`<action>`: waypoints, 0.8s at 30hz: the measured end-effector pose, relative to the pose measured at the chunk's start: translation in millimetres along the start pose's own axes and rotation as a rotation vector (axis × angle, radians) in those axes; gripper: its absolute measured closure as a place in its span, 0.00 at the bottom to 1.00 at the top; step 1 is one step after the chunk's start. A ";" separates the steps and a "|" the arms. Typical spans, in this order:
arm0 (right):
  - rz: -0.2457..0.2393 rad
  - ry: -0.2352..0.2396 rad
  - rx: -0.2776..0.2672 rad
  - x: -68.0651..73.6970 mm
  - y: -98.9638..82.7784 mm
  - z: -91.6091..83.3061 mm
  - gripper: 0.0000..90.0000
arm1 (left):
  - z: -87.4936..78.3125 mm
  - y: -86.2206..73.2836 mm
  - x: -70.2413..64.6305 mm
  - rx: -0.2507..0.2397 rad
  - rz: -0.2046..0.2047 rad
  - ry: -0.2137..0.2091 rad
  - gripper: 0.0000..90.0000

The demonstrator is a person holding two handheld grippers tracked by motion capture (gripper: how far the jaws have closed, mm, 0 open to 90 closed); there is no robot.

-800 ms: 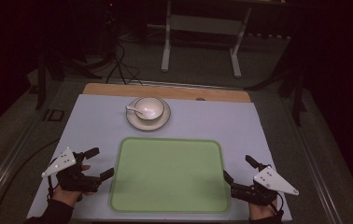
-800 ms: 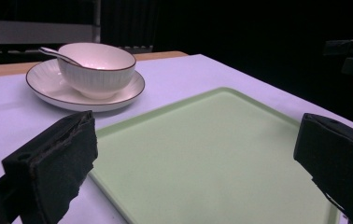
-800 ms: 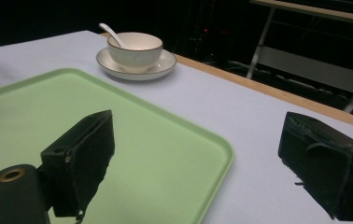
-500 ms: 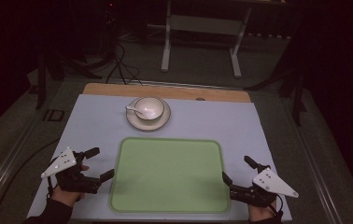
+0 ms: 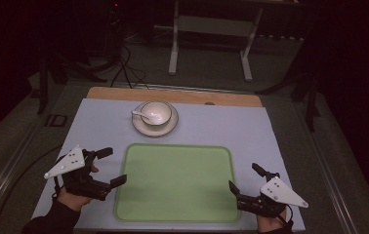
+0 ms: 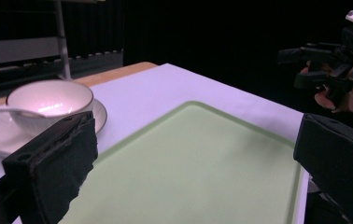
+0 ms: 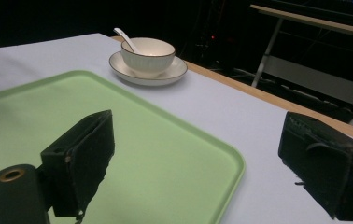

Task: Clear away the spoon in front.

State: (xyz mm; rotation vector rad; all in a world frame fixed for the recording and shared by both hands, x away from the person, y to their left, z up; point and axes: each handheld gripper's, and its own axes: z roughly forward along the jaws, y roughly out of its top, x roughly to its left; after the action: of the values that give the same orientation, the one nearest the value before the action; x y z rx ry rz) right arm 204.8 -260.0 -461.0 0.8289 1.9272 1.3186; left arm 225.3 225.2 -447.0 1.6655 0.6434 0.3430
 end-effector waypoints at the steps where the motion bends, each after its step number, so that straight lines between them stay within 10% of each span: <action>1: -0.001 -0.004 -0.003 0.2 0.1 -0.2 0.12 | 2.7 7.2 1.9 0.002 0.003 0.002 0.00; 24: 0.000 0.009 -0.006 1.1 1.1 1.8 0.12 | 38.4 43.4 48.1 0.002 -0.034 0.086 0.00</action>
State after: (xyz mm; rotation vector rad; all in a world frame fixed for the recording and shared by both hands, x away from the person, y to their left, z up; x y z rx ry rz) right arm 205.7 -257.8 -460.7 0.8213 1.9290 1.3292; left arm 294.8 218.6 -418.7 1.6471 0.7352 0.3907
